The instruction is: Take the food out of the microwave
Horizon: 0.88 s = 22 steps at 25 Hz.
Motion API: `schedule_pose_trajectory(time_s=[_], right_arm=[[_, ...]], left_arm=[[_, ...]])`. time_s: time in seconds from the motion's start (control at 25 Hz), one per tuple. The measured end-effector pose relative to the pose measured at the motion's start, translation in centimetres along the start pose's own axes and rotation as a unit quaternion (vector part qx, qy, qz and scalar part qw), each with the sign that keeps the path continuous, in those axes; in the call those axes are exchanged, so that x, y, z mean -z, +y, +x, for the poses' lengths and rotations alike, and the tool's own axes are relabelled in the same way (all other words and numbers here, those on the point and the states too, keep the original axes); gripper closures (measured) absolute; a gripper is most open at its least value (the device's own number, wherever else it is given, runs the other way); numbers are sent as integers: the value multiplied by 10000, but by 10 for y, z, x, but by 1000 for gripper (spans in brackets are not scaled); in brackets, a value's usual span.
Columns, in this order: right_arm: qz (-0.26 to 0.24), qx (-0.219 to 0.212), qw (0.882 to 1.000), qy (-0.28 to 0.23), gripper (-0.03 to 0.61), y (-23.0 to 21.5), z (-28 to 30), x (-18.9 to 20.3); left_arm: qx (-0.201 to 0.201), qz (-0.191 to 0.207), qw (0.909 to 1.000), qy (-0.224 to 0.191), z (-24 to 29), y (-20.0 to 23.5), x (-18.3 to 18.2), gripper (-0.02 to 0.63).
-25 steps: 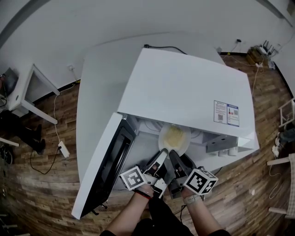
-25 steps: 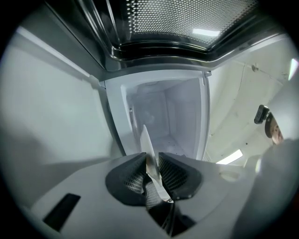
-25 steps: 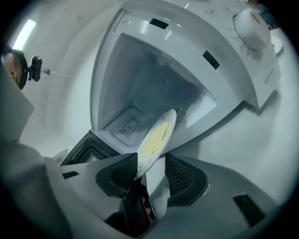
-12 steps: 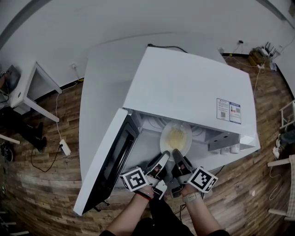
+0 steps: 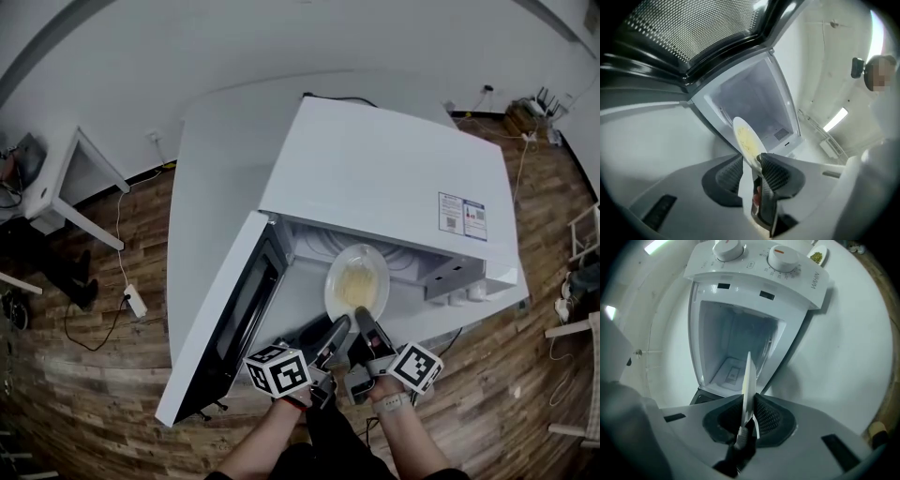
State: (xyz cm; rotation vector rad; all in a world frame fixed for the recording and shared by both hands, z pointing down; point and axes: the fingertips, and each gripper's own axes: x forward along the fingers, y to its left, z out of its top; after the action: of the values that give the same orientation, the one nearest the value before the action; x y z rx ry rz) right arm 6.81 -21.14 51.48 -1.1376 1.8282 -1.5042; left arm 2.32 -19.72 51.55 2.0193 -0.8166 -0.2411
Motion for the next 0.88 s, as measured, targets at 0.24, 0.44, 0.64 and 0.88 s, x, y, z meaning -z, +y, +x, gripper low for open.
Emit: schedule_pose_trajectory(time_s=[0.24, 0.44, 0.64, 0.88], right_arm=[[66, 22, 10000, -59, 523, -1, -15, 10], [261, 62, 9996, -101, 526, -1, -30, 22], [291, 94, 9995, -80, 526, -1, -43, 36], [283, 124, 9995, -9, 525, -4, -58, 55]], left_arm=[[-303, 803, 9960, 241, -13, -7, 11, 480], [-338, 1008, 9938, 309, -28, -13, 22, 469], [-381, 1021, 9932, 419, -42, -16, 33, 465], [-653, 1439, 9861, 511, -66, -15, 46, 426]])
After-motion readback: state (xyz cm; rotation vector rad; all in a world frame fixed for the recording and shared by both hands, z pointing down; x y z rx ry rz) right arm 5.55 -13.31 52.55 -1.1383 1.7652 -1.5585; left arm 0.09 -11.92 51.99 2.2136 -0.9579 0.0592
